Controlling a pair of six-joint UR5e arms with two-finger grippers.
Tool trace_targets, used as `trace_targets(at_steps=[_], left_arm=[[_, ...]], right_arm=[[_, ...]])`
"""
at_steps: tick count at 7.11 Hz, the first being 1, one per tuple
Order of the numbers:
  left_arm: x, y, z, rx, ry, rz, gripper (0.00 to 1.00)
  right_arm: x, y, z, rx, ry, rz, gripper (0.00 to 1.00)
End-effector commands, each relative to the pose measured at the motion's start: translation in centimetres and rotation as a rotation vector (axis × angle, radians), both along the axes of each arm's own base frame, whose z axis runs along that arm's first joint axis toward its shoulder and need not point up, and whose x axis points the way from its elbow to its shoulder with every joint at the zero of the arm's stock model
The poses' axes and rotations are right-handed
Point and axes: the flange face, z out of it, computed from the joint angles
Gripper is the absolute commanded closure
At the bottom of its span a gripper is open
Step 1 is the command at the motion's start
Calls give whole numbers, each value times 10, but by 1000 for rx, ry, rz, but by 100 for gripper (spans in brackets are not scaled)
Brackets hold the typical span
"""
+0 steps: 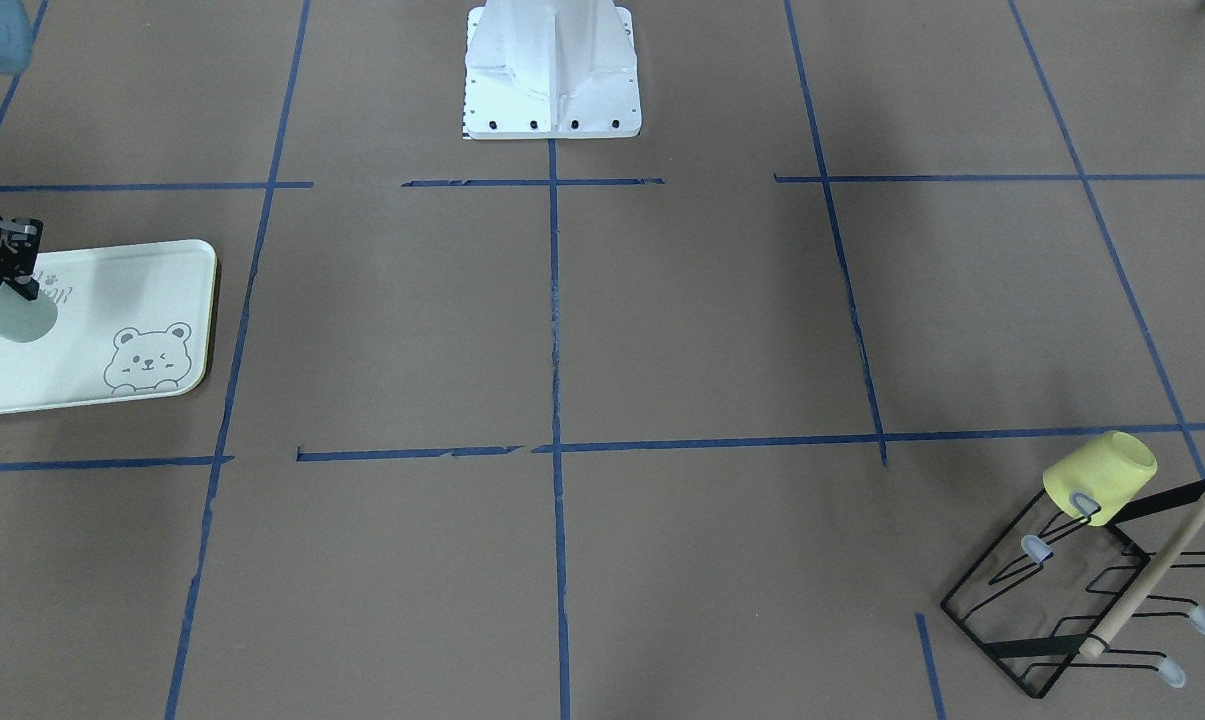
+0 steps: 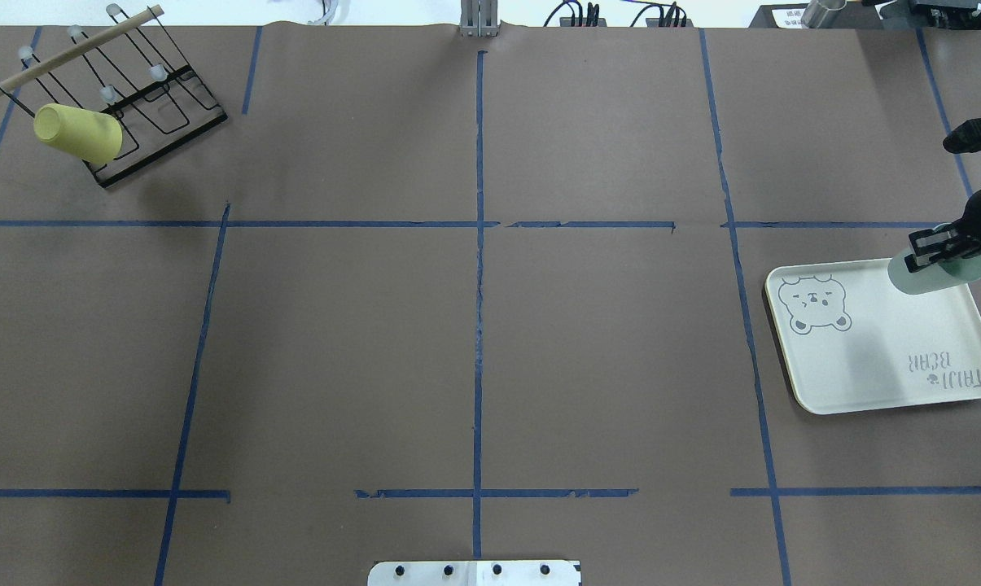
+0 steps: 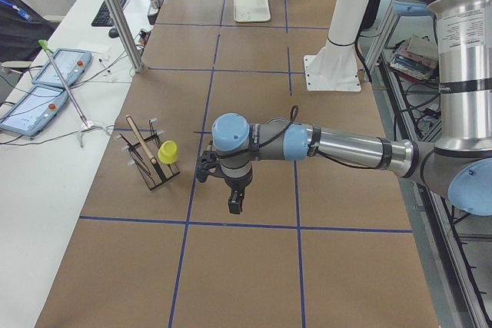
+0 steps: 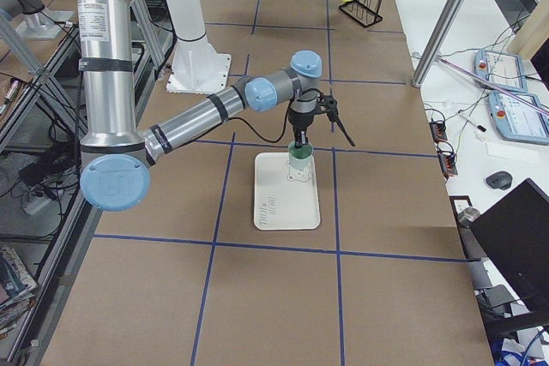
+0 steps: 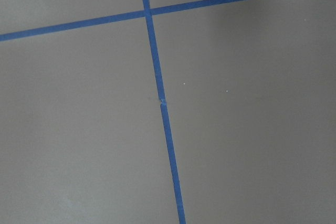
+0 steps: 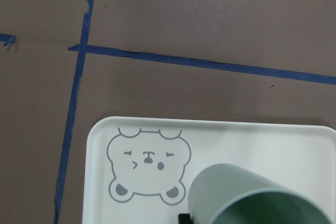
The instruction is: Left arm grabs green cup and hands to right arm on tray
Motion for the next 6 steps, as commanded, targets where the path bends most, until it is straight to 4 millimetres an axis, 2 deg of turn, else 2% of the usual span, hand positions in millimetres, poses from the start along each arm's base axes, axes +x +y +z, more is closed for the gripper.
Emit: trace_targets(at_steps=[1,2,3,4,5,6], left_arm=[[0,-1,0,1,2,-3,0],[0,-3,0,0,2,-4,0],[0,-3,0,-4,2,-8,0],[0,-3,0,-4,2,-8,0],[0,-3,-1,-3,2,-8,0],[0,-4,-2,-1,2,-8,0]], right_arm=[[-32,12,26,-17,-7,43,99],[-49,22,35,-20,22,13,96],[-50,34,50,-43,43,-2,90],[-53,40,55,-49,48,-14,82],[-61,43,61,-52,61,-29,68],[-64,44,64,-51,70,-34,47]])
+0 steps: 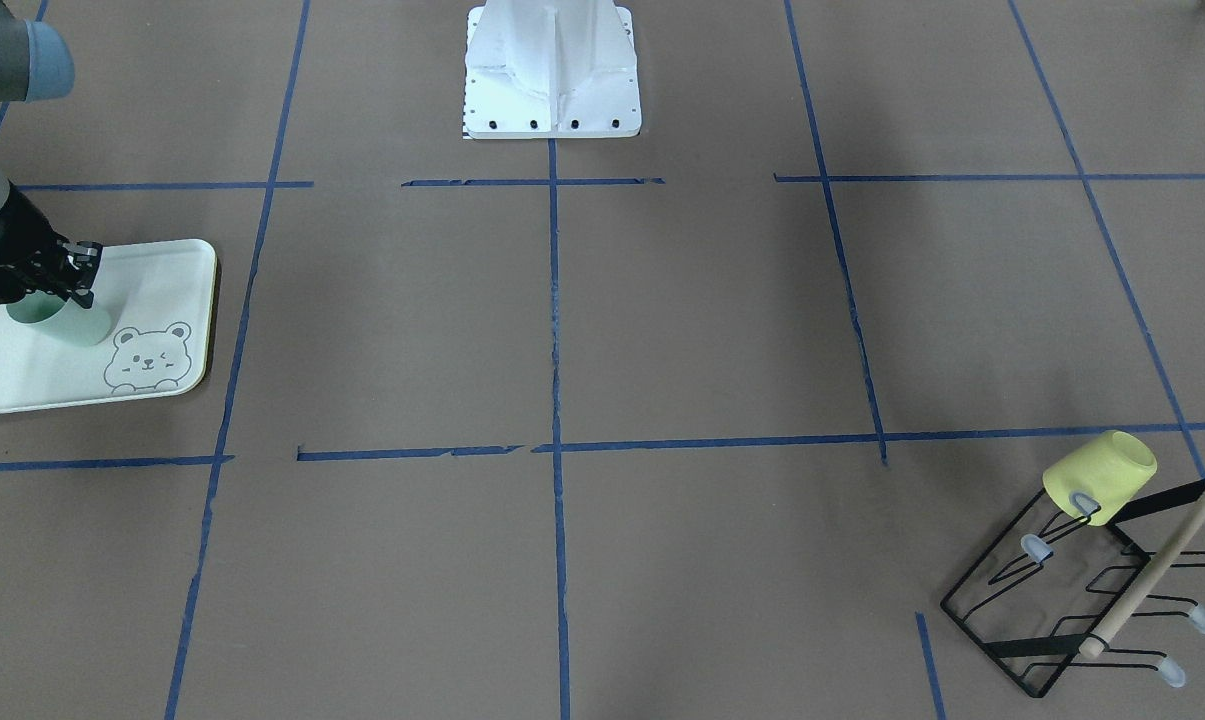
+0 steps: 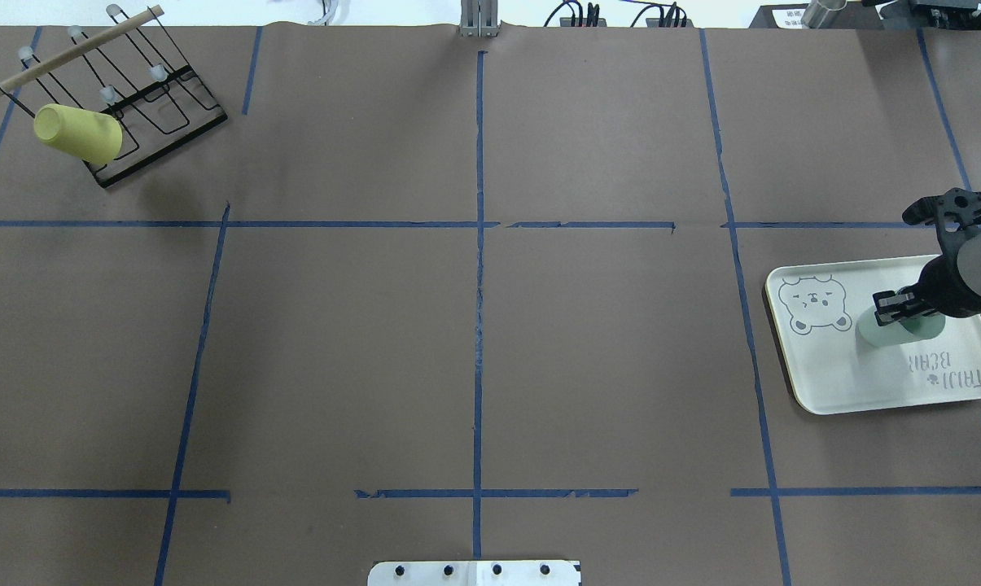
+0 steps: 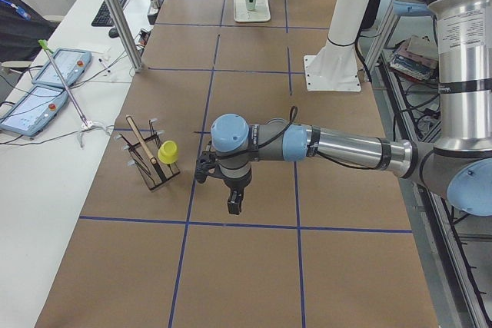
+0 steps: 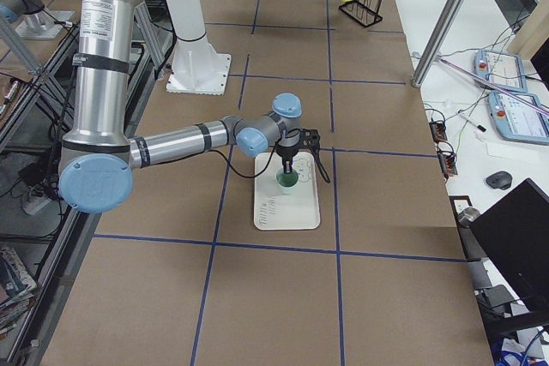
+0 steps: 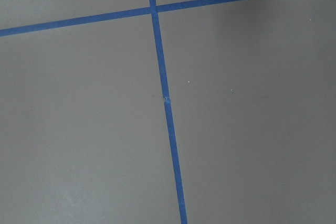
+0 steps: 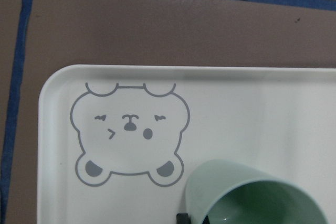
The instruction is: Left arm grabs green cup and hands to right arm on tray
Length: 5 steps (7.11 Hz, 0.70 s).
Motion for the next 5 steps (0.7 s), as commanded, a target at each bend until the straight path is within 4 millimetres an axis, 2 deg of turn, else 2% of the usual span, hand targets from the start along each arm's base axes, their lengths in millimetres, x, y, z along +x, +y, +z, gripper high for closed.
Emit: trace_targets(at_steps=[1,2,3,4,5], left_arm=[[0,-1,-1,1,0,0,0],[0,-1,-1,1,0,0,0],[0,-1,-1,1,0,0,0],[0,-1,-1,3,0,0,0],[0,-1,-1,3,0,0,0]], right_arm=[[-6,2,2,5,9,-11,22],[-4,3,-15,27,-14,-12,0],[7,2,-36,31,-32,-4,0],[35,-2,-51,-4,-28,8,0],[69,-4,-60,34,11,-54,0]])
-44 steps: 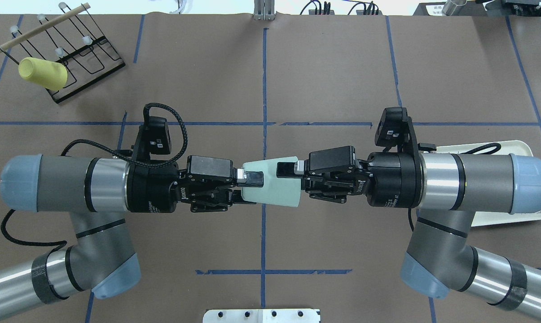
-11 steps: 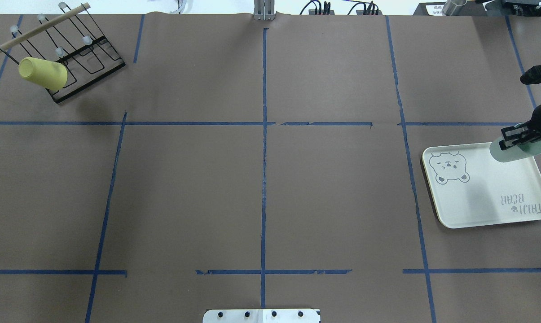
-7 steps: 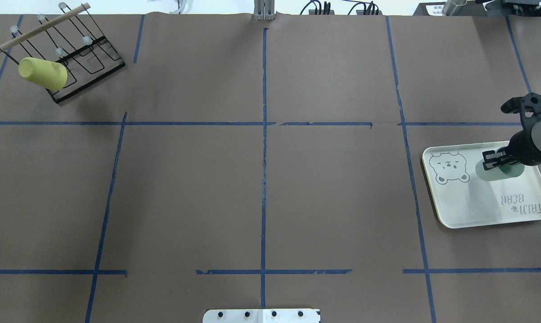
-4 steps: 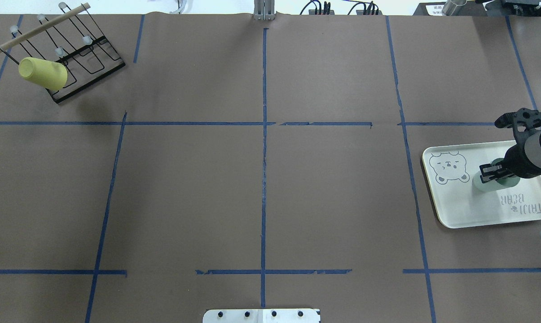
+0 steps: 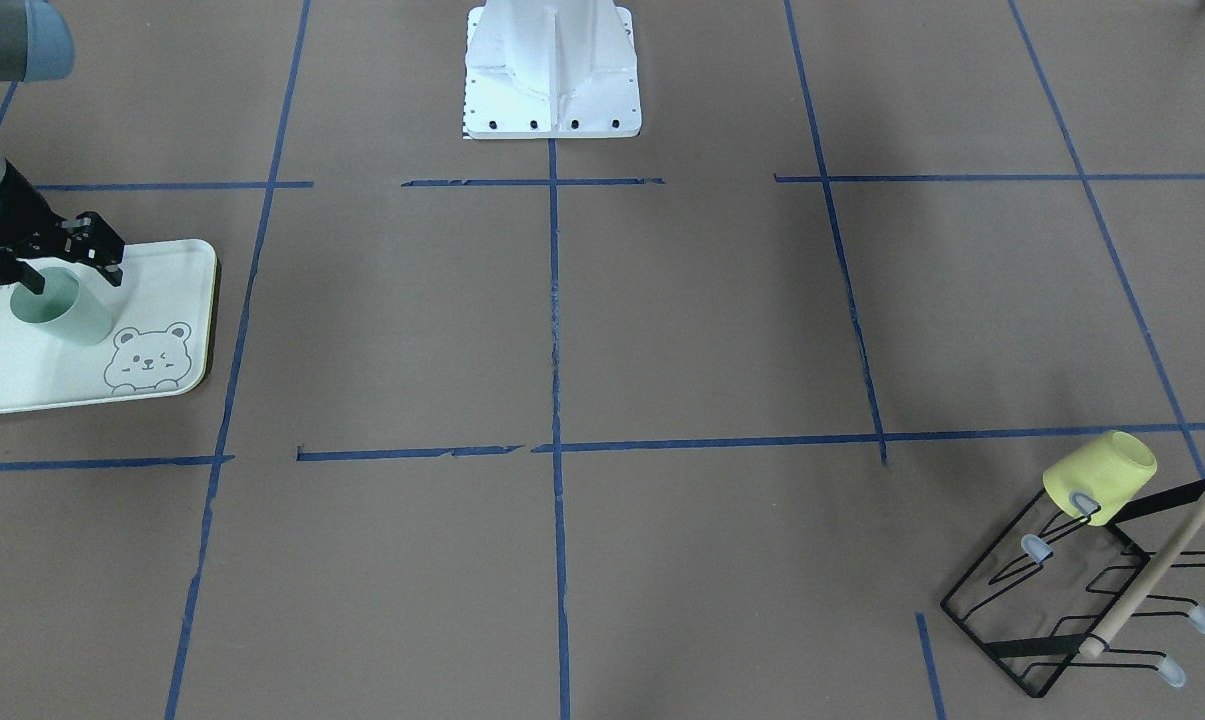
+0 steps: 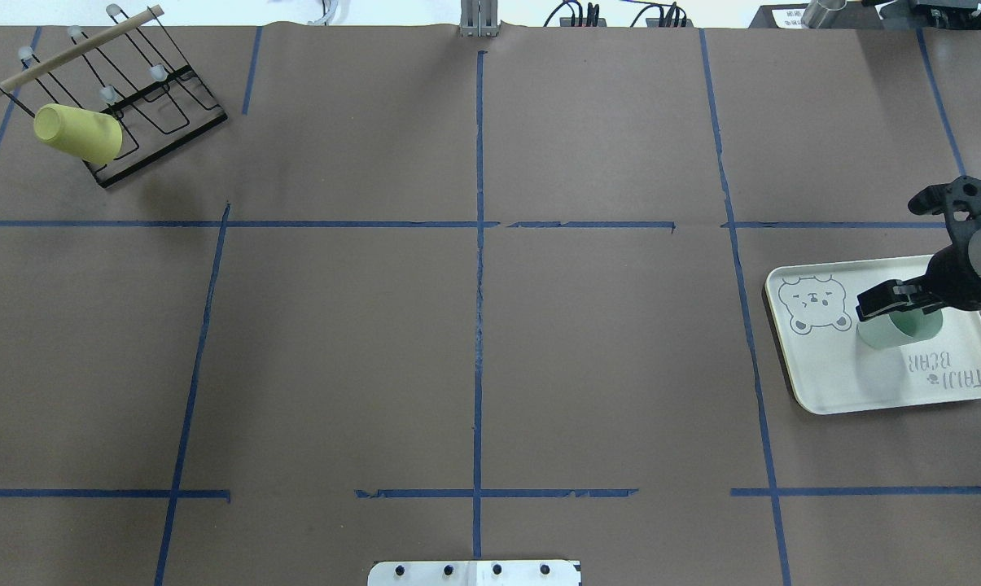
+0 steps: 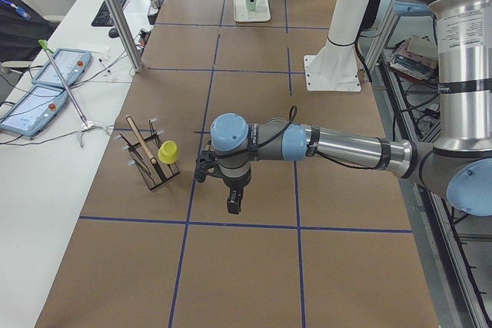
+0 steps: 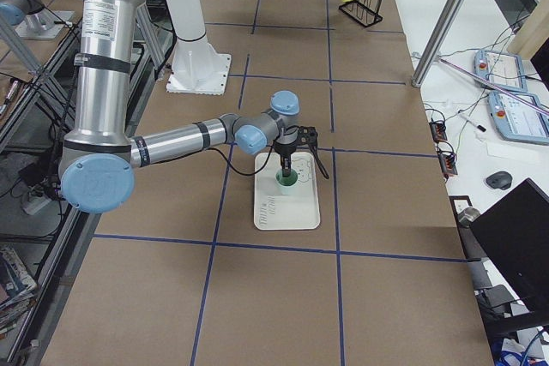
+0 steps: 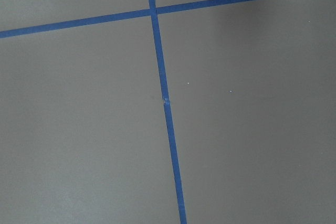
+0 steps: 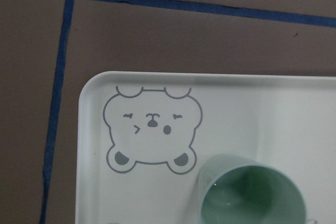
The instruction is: Left arm grabs green cup and hands to right arm on tray
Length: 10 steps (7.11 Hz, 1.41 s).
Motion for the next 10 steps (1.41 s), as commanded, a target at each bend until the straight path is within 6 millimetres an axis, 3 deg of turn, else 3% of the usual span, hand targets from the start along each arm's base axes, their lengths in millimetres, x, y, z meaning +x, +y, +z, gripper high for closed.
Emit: trace_targets(at_steps=[1,3,4,5,9,10], left_arm=[[0,0,0,0,0,1,0],[0,1,2,-2,-2,2,0],[0,2,4,-8,-3,1,0],[-1,5,14,-25,-7,6,0],[-5,13,31,-78,-15,-11,0],[-5,12,24,-59,-16,-10,0]], right_arm=[[74,-5,-11,45,79,-113,0],[170,-3,25,50,51,-189,0],[204,20,54,25,16,-191,0],[214,42,77,-32,9,-167,0],[221,42,84,-54,-26,-138,0],[221,40,89,-58,-25,-139,0]])
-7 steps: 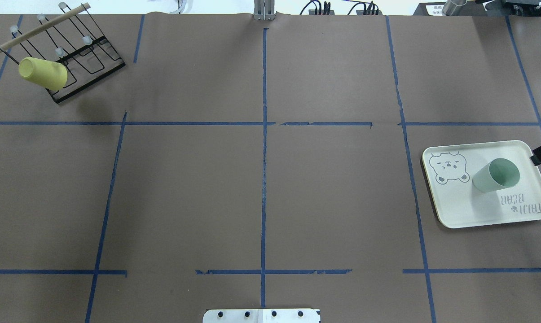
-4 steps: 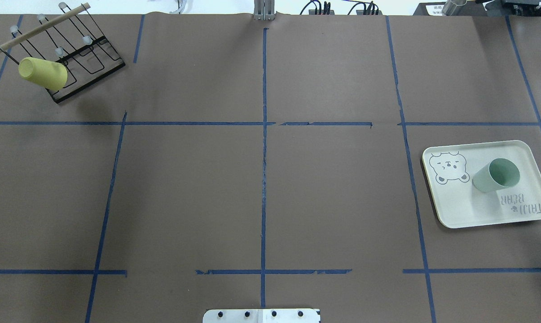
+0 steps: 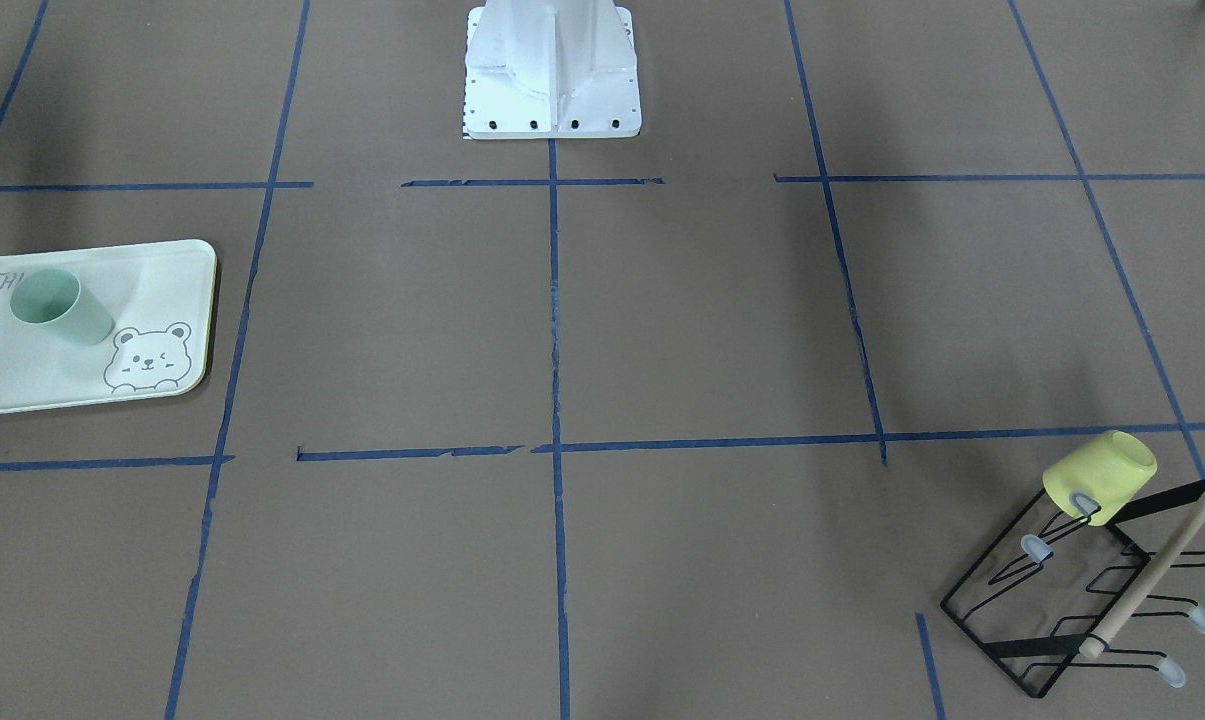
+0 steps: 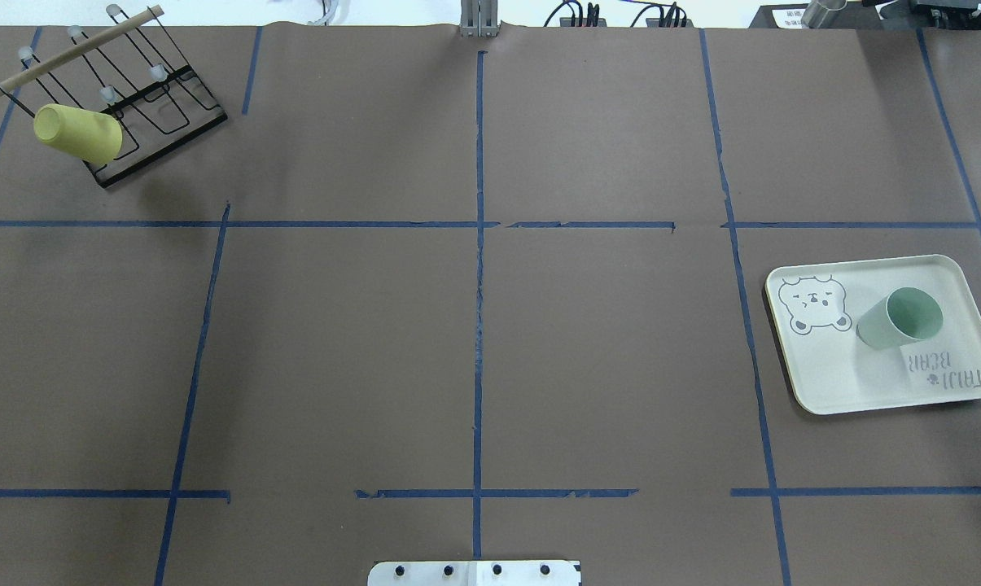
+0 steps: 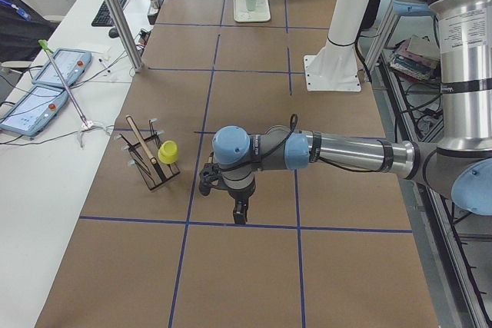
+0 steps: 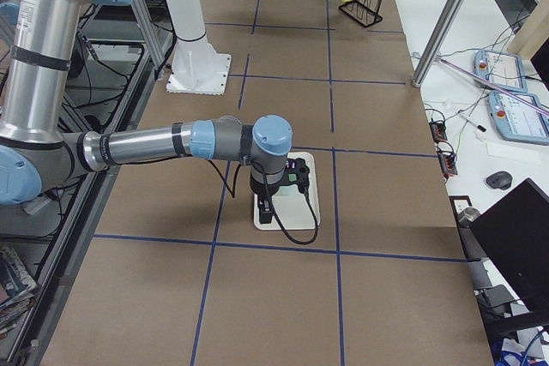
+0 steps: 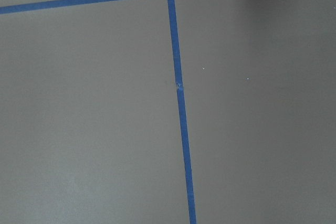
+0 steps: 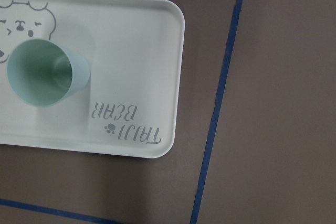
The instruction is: Left arm grabs green cup and hands to right arm on tray
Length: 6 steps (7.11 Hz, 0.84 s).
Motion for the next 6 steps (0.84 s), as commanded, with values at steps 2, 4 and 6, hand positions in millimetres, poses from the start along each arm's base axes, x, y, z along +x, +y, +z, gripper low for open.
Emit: trace_targets(at_steps=[2,4,6], left_arm=[[-2,3,-3,8,-5,-2,0],[-2,4,-3,7,-5,-2,0],[-2,4,-3,5,-5,-2,0]], right_arm=[[-1,-5,6,-2,0,-3,0],[-2,-6,5,7,-2,-4,0],[-2,-6,5,8,-2,-3,0]])
